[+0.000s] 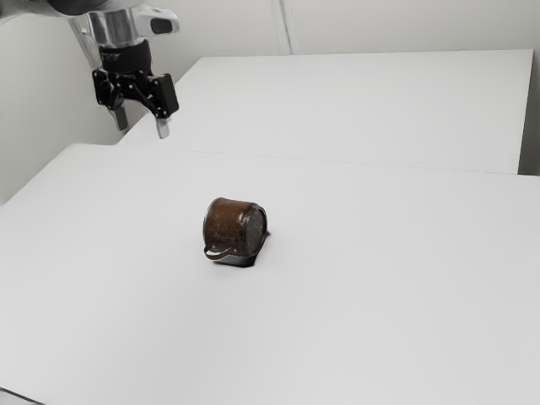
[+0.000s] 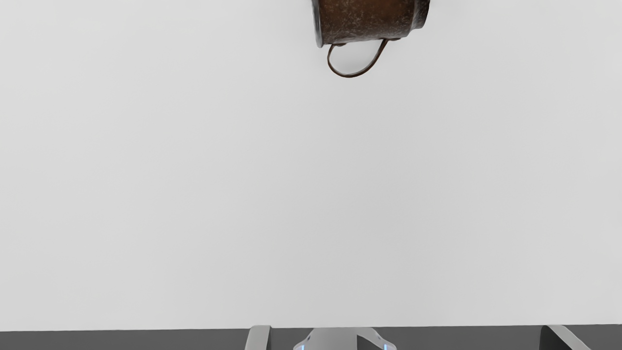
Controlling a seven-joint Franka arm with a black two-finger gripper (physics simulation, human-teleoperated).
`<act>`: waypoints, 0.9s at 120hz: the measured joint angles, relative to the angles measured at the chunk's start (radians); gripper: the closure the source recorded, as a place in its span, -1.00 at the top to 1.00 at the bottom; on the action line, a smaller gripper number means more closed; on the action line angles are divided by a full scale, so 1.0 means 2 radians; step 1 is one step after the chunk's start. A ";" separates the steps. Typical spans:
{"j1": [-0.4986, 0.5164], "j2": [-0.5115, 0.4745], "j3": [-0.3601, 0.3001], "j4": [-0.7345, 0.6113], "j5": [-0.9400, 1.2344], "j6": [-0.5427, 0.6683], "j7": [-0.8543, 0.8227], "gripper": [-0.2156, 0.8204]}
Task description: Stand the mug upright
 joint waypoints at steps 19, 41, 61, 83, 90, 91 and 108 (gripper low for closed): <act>-0.039 0.001 0.027 -0.027 -0.047 0.076 0.003 0.58; -0.076 -0.002 0.120 -0.183 -0.211 0.195 0.039 0.58; -0.026 0.010 0.168 -0.265 -0.339 0.275 0.100 0.58; 0.037 0.074 0.194 -0.270 -0.443 0.315 0.168 0.58; 0.035 0.099 0.198 -0.268 -0.477 0.322 0.191 0.58; 0.035 0.102 0.198 -0.267 -0.481 0.323 0.194 0.58; 0.035 0.141 0.200 -0.266 -0.549 0.332 0.242 0.58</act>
